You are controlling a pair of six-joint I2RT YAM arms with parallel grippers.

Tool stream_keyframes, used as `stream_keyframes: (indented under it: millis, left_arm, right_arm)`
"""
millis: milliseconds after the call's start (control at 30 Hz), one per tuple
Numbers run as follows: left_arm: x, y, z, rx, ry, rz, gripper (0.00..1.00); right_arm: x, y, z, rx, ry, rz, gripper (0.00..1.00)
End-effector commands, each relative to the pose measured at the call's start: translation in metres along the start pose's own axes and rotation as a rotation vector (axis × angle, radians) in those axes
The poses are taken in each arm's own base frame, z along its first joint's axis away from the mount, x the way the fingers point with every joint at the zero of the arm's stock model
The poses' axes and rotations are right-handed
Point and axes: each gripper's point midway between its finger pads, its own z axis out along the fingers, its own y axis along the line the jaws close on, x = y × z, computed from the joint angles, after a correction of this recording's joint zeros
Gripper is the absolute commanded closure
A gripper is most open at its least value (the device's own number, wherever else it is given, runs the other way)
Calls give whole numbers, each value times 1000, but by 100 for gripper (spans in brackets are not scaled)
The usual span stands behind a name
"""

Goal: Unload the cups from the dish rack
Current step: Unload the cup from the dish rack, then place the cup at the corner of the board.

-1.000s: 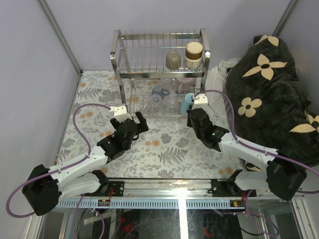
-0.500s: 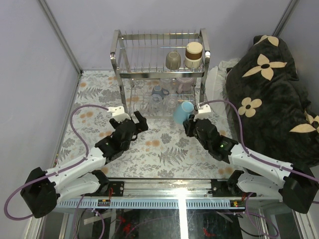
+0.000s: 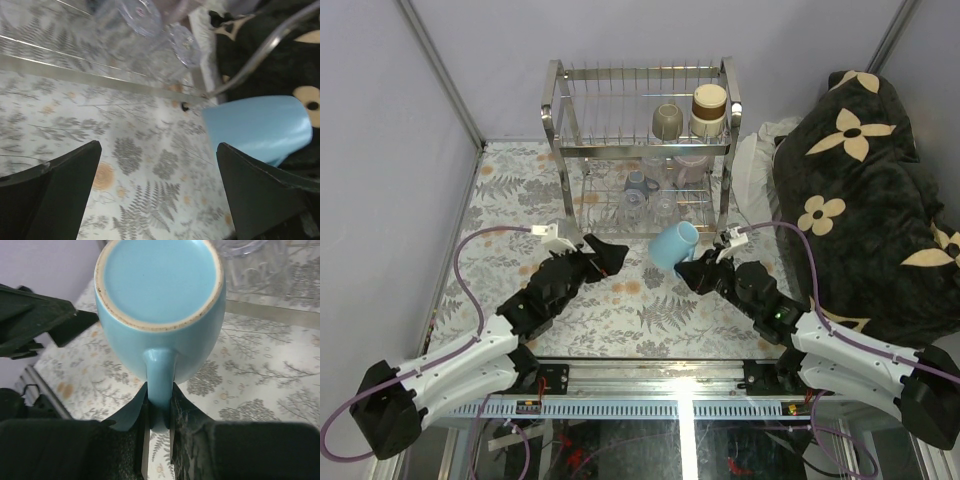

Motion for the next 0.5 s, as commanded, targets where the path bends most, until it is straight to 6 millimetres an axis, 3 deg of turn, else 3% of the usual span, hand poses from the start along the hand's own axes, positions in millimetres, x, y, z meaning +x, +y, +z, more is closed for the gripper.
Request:
stream_keyframes:
  millis: [0,267,467]
  left_arm:
    - [-1,-48,-13,268,10,-143,0]
    - [2,-77,-35,511,13,-226,4]
    - [-1,-93,-50,642,13,-270,8]
  right_arm:
    - [-65,66,-16,-297,-237,103,100]
    - [-68,91,-31,-471,-268,179,100]
    - [-66,101,-32,-535,-261,226,100]
